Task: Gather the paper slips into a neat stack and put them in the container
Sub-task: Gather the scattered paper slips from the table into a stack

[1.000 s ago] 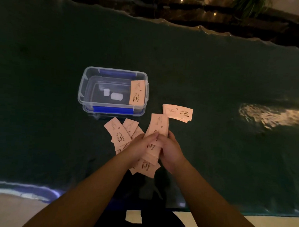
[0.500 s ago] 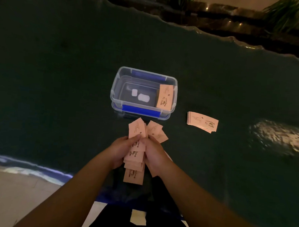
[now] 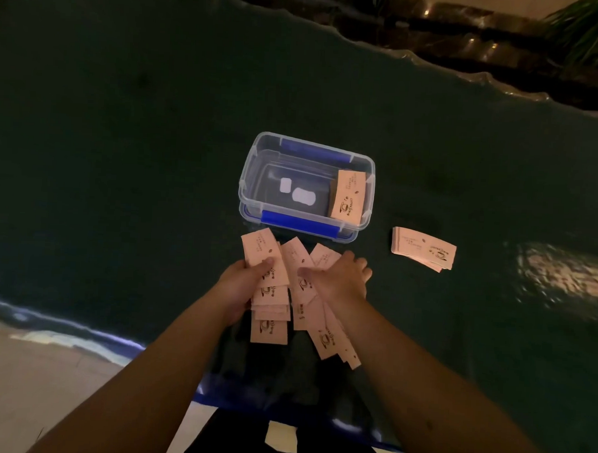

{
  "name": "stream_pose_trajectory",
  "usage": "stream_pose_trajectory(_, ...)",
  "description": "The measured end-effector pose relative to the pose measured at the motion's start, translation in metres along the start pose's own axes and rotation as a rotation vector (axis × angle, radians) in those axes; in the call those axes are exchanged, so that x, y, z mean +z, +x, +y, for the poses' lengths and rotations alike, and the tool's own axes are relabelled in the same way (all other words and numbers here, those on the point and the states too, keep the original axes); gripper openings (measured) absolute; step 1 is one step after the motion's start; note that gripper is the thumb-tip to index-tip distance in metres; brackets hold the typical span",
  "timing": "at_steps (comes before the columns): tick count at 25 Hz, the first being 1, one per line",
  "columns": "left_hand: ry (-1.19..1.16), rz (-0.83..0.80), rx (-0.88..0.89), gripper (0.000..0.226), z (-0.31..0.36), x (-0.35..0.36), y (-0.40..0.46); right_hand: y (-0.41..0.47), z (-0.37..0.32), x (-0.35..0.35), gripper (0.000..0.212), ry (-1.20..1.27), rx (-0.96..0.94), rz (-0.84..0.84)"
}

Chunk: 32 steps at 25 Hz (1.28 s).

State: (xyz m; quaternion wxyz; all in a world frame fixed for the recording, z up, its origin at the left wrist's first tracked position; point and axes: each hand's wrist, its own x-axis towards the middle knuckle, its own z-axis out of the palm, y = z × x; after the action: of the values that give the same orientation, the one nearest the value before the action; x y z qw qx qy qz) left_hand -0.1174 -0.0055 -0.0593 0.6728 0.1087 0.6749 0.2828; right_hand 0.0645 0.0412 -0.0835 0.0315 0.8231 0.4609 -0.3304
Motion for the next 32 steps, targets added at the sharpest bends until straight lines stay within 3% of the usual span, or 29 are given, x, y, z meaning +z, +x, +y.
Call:
stream_pose_trajectory(3,0.043,-0.006,0.009,0.032,0.004,0.01,0.003,0.0,0.007,-0.003,0.094,0.105,-0.079,-0.012)
stream_pose_trajectory(10,0.148,-0.031,0.04,0.033,0.01,0.031,0.01,-0.011,0.011,-0.002,0.052,0.489,-0.138,-0.17)
stream_pose_trajectory(16,0.215,-0.031,0.053,0.026,0.01,0.038,0.01,-0.006,0.03,-0.006,0.057,0.881,0.132,-0.243)
stream_pose_trajectory(26,0.184,-0.024,0.037,0.023,0.001,0.04,0.008,0.008,0.073,-0.029,0.041,0.974,0.311,-0.097)
stream_pose_trajectory(32,0.204,-0.016,0.041,0.032,0.002,0.041,0.008,0.012,0.09,-0.055,0.045,0.686,0.011,0.051)
